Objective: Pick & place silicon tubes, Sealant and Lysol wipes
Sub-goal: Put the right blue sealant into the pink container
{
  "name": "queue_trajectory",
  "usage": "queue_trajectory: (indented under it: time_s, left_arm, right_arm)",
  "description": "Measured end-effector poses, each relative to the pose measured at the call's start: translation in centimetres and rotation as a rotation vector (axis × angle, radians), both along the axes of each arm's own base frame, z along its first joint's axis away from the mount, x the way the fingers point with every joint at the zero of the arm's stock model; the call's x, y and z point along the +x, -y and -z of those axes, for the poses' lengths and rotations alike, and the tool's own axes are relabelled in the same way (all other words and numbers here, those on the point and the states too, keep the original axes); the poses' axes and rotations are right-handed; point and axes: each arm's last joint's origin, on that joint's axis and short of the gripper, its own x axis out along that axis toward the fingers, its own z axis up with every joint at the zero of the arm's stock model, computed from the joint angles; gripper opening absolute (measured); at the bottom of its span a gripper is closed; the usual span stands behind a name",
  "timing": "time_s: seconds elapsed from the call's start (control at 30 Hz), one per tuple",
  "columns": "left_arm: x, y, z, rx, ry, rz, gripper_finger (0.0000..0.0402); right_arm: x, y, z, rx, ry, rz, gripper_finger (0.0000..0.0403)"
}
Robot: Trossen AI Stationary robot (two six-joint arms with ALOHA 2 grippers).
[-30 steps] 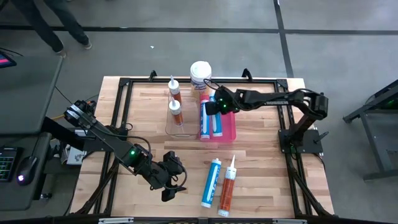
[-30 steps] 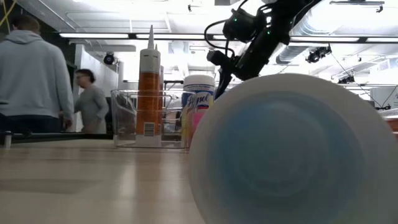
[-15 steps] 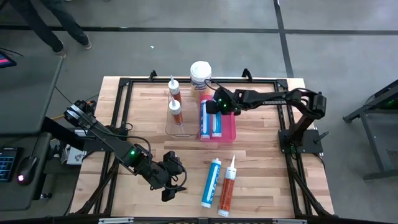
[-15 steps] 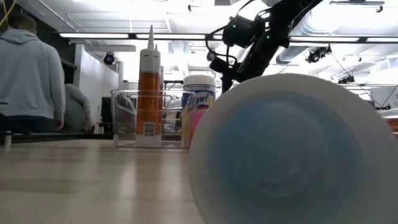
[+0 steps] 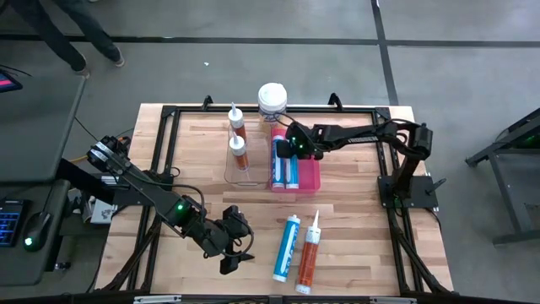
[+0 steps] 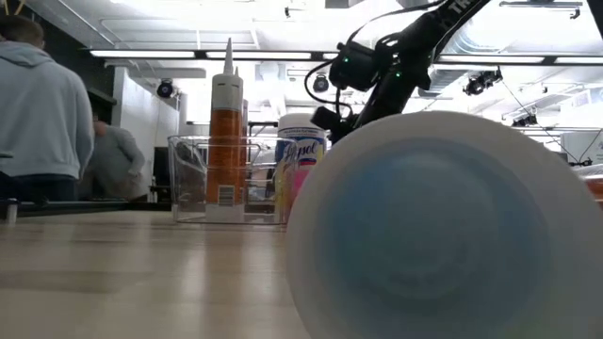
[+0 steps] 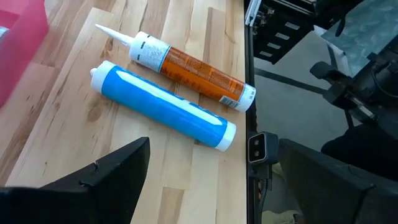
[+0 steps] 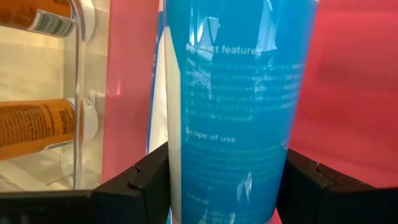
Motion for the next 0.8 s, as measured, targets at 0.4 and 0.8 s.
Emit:
queue_trajectory:
  time_s: [0.4, 0.8]
  left_arm:
    - [0.0, -0.01, 0.0, 0.001, 0.001, -0.002, 0.0346]
    - [0.0, 0.0, 0.0, 0.0, 0.0, 0.0, 0.0346]
  right_arm:
    - [0.02, -0.05, 0.01, -0.003, -0.001, -0.029, 0.023]
    - [0.18, -0.18, -0.12, -0.002, 0.017, -0.039, 0.0253]
